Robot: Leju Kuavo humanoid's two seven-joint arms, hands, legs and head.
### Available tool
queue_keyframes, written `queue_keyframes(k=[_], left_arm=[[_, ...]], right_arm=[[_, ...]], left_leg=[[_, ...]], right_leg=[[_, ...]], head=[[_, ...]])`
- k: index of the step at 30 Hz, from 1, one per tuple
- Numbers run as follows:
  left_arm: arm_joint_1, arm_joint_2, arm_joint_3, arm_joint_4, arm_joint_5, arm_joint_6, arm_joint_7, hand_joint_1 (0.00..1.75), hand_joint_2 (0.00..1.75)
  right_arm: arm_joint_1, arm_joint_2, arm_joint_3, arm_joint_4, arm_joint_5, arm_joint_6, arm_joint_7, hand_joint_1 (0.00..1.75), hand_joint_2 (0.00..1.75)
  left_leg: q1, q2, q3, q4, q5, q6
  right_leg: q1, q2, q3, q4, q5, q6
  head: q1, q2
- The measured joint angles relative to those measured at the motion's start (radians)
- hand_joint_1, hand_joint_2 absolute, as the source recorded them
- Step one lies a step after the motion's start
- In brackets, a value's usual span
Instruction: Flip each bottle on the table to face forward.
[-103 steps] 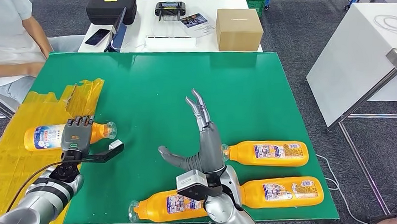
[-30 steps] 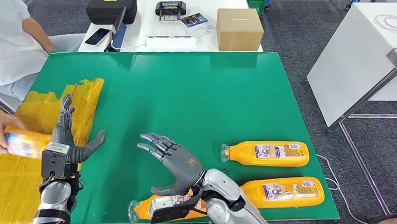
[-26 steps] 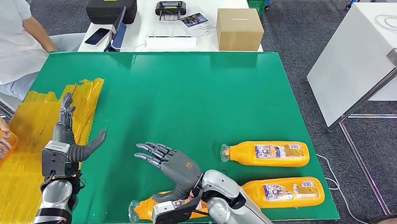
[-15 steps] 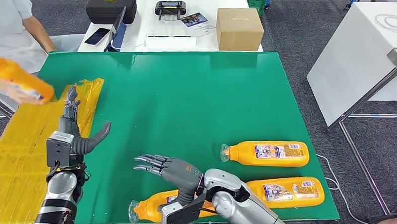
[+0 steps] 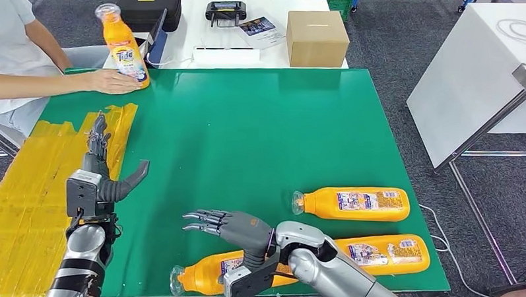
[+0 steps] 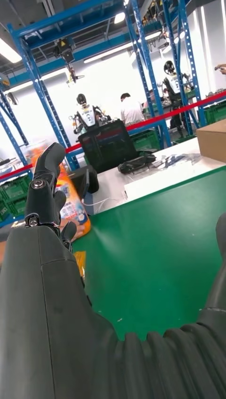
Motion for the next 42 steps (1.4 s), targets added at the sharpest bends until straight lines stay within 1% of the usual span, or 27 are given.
queue_keyframes(k=[10,21,23,27,29,34,42], left_arm=[[-0.007,0.0,0.001,0.019,0.021,-0.002,-0.003,0.0,1.75],[-0.047,0.0,0.001,0.06,0.051,0.0,-0.013,0.0,1.75],[-0.049,0.0,0.001,0.063,0.055,0.001,-0.015,0.0,1.75],[-0.041,0.0,0.007,0.062,0.06,0.007,-0.015,0.0,1.75],[-0.034,0.0,0.014,0.06,0.062,0.009,-0.015,0.0,1.75],[-0.03,0.0,0.025,0.058,0.063,0.006,-0.012,0.0,1.75],[-0.031,0.0,0.03,0.058,0.063,0.002,-0.009,0.0,1.75]], right_arm=[[-0.061,-0.055,0.05,-0.017,-0.003,0.016,0.038,0.0,1.75],[-0.138,-0.068,0.124,-0.016,0.006,0.028,0.088,0.0,1.75],[-0.142,-0.067,0.132,-0.015,0.024,0.009,0.109,0.0,1.75],[-0.129,-0.051,0.145,-0.01,0.129,-0.114,0.202,0.0,1.75],[-0.11,-0.035,0.152,-0.007,0.159,-0.152,0.23,0.0,1.75],[-0.079,-0.009,0.172,-0.001,0.17,-0.162,0.239,0.0,1.75],[-0.073,-0.004,0.191,0.003,0.166,-0.16,0.237,0.0,1.75]], left_leg=[[0.0,0.0,0.0,0.0,0.0,0.0],[0.0,0.0,0.0,0.0,0.0,0.0],[0.0,0.0,0.0,0.0,0.0,0.0],[0.0,0.0,-0.001,0.0,0.0,0.0],[0.0,0.0,-0.001,0.0,0.0,0.0],[0.0,0.0,-0.001,0.0,0.0,0.0],[0.0,0.0,-0.001,0.0,0.0,0.0]], right_leg=[[0.0,0.0,0.0,0.0,0.0,0.0],[0.0,0.0,0.0,0.0,0.0,0.0],[0.0,0.0,0.0,0.0,0.0,0.0],[0.0,0.0,0.0,0.0,0.0,0.0],[0.0,0.0,-0.001,0.0,0.0,0.0],[0.0,0.0,-0.001,0.0,0.0,0.0],[0.0,0.0,0.0,0.0,0.0,0.0]], head=[[0.0,0.0],[0.0,0.0],[0.0,0.0],[0.0,0.0],[0.0,0.0],[0.0,0.0],[0.0,0.0]])
